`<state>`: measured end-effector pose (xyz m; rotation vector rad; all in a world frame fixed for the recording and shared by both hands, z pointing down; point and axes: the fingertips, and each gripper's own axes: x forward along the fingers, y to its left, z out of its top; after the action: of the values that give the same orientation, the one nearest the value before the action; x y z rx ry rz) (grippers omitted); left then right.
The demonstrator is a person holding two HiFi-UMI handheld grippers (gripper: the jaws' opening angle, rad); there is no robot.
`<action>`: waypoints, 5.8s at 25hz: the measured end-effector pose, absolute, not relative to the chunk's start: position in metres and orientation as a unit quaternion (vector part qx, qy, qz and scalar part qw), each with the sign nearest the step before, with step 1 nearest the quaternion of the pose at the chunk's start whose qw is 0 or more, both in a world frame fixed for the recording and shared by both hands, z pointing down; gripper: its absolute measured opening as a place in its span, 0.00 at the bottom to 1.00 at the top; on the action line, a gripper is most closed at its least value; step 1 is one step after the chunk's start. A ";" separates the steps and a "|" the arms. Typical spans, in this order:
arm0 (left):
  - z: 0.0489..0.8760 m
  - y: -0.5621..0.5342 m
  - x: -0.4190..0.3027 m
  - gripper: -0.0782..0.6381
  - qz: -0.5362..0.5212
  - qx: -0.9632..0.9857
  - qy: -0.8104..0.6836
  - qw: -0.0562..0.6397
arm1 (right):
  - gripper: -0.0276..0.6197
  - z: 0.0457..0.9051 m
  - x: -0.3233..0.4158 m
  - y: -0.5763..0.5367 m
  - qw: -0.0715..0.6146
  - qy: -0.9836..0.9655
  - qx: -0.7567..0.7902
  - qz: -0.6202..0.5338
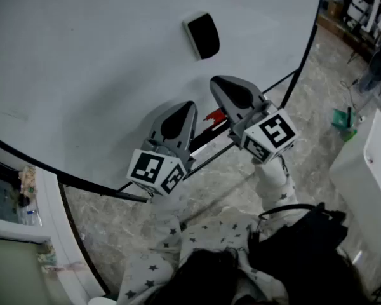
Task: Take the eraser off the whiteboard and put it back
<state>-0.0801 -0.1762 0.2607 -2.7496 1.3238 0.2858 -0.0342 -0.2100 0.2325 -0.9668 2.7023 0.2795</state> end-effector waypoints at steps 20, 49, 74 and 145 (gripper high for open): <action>0.222 -0.216 -0.089 0.11 0.096 -0.892 0.435 0.074 | 0.48 0.162 -0.034 -0.274 0.115 0.878 -0.418 0.202; 0.215 -0.229 -0.095 0.11 0.096 -0.891 0.437 0.084 | 0.45 0.155 -0.052 -0.296 0.108 0.870 -0.431 0.215; 0.234 -0.199 -0.053 0.11 0.106 -0.907 0.404 0.052 | 0.45 0.192 0.010 -0.234 0.140 0.897 -0.398 0.130; 0.225 -0.217 -0.091 0.11 0.100 -0.888 0.446 0.058 | 0.45 0.180 -0.036 -0.263 0.139 0.901 -0.385 0.144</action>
<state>-0.0909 -0.2165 0.2254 -2.6901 1.3507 0.3035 -0.0356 -0.2632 0.1802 -1.1136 2.6042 0.4163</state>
